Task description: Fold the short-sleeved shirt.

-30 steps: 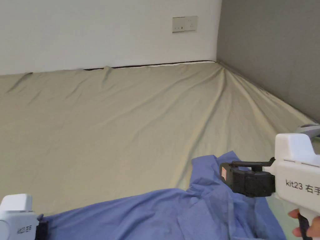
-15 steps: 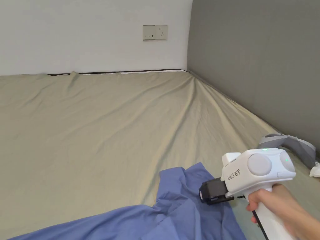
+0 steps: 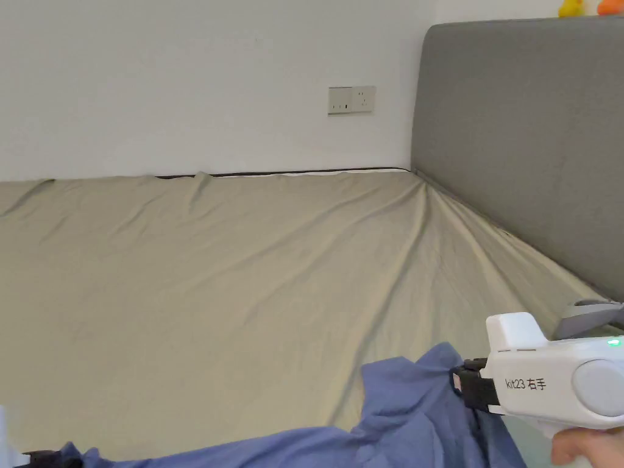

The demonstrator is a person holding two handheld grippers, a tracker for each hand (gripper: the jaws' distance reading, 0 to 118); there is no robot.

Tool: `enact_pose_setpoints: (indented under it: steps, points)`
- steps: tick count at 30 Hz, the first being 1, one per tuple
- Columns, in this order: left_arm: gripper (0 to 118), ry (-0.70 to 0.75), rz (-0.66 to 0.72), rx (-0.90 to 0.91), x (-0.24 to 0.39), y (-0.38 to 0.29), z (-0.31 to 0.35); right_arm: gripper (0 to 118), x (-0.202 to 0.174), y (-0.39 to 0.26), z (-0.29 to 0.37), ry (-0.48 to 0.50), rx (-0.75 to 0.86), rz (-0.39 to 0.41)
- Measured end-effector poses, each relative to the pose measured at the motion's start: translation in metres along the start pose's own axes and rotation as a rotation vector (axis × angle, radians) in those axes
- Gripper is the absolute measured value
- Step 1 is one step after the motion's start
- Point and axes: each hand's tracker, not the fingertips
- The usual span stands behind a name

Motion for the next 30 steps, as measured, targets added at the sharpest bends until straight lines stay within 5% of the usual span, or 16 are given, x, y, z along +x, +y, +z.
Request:
enact_pose_setpoints:
  steps: [2, 12, 15, 17, 19, 23, 30]
  points:
    - [3, -0.043, -0.005, 0.060, 0.019, 0.016, 0.024, 1, -0.003, 0.013, 0.027, 0.023, 0.095, -0.044]
    - [3, -0.159, -0.167, 0.485, 0.100, 0.061, 0.245, 1, -0.061, 0.093, 0.215, 0.056, 0.584, 0.062]
    - [3, -0.138, -0.208, 0.631, 0.120, 0.060, 0.320, 1, -0.076, 0.109, 0.277, 0.095, 0.737, 0.059]
    - [3, -0.085, -0.219, 0.729, 0.132, 0.057, 0.360, 1, -0.089, 0.121, 0.321, 0.076, 0.881, 0.166]
    - [3, 0.007, -0.219, 0.812, 0.143, 0.056, 0.386, 1, -0.099, 0.127, 0.350, 0.066, 0.922, 0.182]
    - [3, 0.333, -0.293, 0.955, 0.163, 0.062, 0.394, 1, -0.113, 0.136, 0.384, -0.020, 1.015, 0.208]
    - [3, 0.305, -0.166, 0.852, 0.140, 0.085, 0.372, 1, -0.125, 0.149, 0.386, -0.073, 1.038, 0.265]
